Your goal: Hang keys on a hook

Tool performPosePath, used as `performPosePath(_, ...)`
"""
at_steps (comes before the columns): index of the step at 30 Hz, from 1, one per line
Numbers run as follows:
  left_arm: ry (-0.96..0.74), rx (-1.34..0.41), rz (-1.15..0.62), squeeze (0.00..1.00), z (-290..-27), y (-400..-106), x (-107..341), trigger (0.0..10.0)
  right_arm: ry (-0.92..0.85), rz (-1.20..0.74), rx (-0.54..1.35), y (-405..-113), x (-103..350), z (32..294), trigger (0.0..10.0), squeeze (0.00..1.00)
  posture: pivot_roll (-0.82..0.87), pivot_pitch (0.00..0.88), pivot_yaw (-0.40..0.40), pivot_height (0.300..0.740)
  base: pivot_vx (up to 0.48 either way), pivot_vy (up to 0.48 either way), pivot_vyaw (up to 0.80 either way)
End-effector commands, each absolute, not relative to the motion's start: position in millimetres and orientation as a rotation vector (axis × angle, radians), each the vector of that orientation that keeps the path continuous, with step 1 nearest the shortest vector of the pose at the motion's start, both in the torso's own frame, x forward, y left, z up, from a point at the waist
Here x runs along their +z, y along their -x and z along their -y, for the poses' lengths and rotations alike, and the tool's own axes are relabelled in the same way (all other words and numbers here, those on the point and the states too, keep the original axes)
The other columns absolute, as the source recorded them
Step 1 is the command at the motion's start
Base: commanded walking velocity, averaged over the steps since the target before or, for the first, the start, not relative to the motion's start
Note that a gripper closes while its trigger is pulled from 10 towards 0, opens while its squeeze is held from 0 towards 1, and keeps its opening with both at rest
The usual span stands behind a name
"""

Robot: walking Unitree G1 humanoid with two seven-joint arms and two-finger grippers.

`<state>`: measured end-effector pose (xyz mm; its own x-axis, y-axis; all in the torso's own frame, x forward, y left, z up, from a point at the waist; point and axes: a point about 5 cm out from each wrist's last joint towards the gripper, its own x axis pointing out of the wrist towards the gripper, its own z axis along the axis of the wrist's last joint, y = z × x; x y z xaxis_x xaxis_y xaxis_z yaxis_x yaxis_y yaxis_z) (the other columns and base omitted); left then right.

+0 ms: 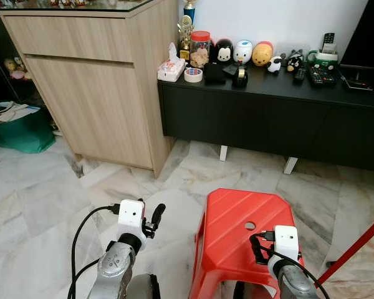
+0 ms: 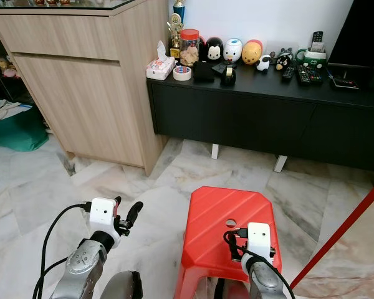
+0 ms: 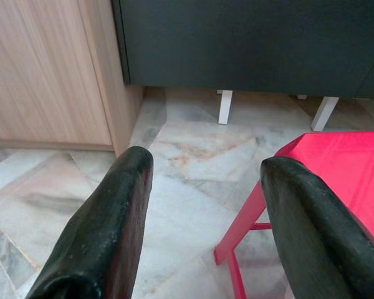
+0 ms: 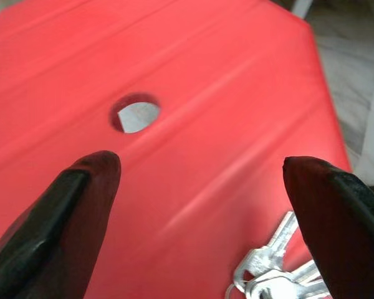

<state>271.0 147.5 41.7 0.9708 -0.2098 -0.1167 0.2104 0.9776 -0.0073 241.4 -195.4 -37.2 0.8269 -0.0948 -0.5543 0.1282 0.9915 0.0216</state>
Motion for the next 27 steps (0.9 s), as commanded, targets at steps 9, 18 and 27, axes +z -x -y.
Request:
performPosePath(9, -0.012, -0.213, -0.111, 0.00, -148, -269, 42, 10.0, -0.334, -0.511, -0.274, -243, -31, 198, 10.0, 0.00, 0.03, 0.000, -0.016, 0.603, 0.000, 0.000, 0.00)
performPosePath(18, -0.011, -0.210, -0.112, 0.00, -148, -269, 41, 10.0, -0.297, -0.610, -0.339, -232, -36, 210, 10.0, 0.00, 0.02, 0.000, -0.023, 0.603, 0.000, 0.000, 0.00)
performPosePath(27, -0.010, -0.210, -0.114, 0.00, -147, -269, 40, 10.0, -0.027, -0.621, -0.138, -240, -27, 209, 10.0, 0.00, 0.02, 0.000, -0.023, 0.603, 0.000, 0.000, 0.00)
